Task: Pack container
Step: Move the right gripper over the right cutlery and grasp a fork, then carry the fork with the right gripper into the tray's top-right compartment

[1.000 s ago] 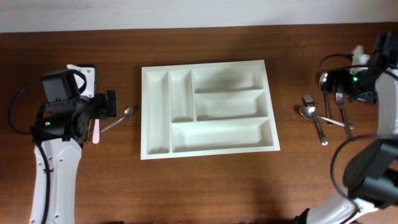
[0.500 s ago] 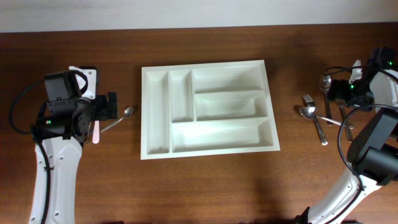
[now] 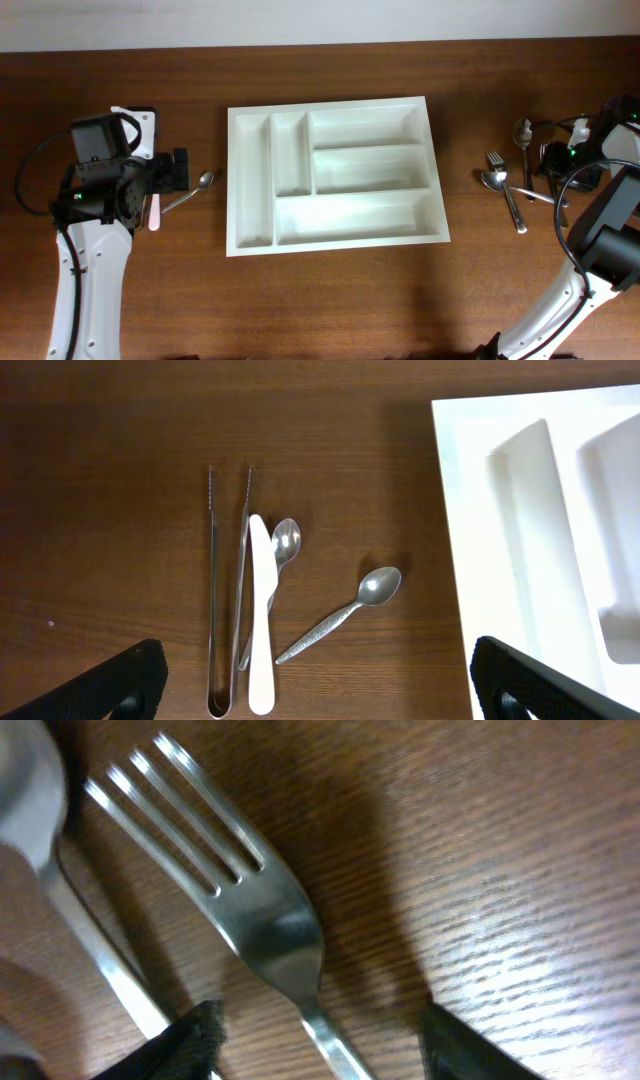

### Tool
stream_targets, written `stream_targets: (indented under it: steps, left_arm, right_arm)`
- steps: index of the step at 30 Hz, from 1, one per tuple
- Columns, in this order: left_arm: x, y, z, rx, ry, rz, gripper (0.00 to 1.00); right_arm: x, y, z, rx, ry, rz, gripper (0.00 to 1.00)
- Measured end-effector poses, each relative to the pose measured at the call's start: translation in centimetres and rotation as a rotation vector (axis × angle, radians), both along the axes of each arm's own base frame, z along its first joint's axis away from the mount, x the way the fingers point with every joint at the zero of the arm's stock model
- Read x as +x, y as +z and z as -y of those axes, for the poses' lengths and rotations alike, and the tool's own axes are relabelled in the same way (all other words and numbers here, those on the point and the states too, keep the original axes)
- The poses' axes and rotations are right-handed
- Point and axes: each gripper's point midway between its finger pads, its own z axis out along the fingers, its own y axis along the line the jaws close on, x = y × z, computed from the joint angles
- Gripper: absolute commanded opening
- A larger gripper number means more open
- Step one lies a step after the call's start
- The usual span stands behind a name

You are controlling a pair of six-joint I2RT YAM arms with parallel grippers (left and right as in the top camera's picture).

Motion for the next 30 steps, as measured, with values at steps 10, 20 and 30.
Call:
stream_targets:
  steps: [10, 20, 30]
  left_arm:
    - [0.0, 0.0, 0.0, 0.000, 0.000, 0.000, 0.99]
    - [0.0, 0.0, 0.0, 0.000, 0.000, 0.000, 0.99]
    - [0.0, 0.0, 0.0, 0.000, 0.000, 0.000, 0.99]
  right_arm:
    - [-0.5, -0.3, -0.1, 0.004, -0.003, -0.025, 0.26]
    - [-0.7, -0.2, -0.2, 0.005, 0.000, -0.047, 0.04]
    - [-1.0, 2.3, 0.1, 0.016, -0.003, -0.107, 0.04]
